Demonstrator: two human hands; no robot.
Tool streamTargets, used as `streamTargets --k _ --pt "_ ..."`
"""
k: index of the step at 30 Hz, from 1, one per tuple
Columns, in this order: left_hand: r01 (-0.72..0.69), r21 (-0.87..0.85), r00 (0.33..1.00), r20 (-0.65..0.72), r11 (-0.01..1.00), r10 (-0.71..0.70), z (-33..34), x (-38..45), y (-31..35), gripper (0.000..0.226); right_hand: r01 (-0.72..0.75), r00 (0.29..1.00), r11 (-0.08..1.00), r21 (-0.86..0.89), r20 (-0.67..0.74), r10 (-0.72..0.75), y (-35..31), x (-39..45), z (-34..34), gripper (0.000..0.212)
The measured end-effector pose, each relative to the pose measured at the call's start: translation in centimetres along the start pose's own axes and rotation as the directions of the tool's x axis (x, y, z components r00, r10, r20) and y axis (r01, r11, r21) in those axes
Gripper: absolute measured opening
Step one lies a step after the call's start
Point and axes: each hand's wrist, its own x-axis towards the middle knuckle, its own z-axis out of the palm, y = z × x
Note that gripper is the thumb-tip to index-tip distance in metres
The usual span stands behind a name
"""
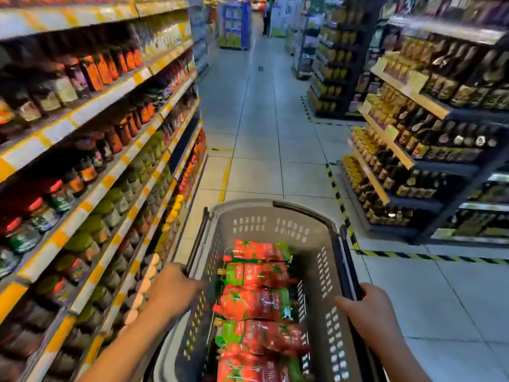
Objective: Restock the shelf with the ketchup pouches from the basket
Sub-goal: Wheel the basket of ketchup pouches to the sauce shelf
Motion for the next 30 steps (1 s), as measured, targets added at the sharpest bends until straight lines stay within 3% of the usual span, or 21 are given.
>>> streamTargets --k 4,9,13,15,22,30 --pt "0.023 -0.078 1.0 0.016 0.997 -0.022 1.2 8.6 7.1 0.03 0.019 1.0 1.0 -0.016 -0.015 -0.019 -5.8 10.7 -1.6 0.023" --pt "0.044 -0.136 0.999 -0.022 0.99 -0.048 2.1 20.1 14.6 0.038 0.016 1.0 0.999 -0.039 -0.011 -0.016 -13.2 23.6 -2.8 0.029" --pt "0.027 -0.126 1.0 -0.007 0.992 -0.028 3.8 31.9 19.4 0.042 0.021 1.0 1.0 -0.018 0.006 -0.021 -19.1 34.5 -1.8 0.073" --pt "0.016 -0.106 1.0 0.008 0.994 -0.015 4.3 37.8 22.0 0.041 0.001 1.0 1.0 -0.016 0.003 -0.001 -22.4 40.0 -0.8 0.086" --pt "-0.046 -0.045 0.998 0.037 0.998 0.048 4.2 55.4 34.9 0.036 -0.114 0.993 0.993 0.018 -0.024 0.115 -32.0 57.2 -0.3 0.089" --pt "-0.038 0.062 0.999 0.002 0.997 0.038 6.9 75.3 45.4 0.034 -0.092 0.996 0.995 0.049 0.026 0.091 -40.6 79.5 2.2 0.089"
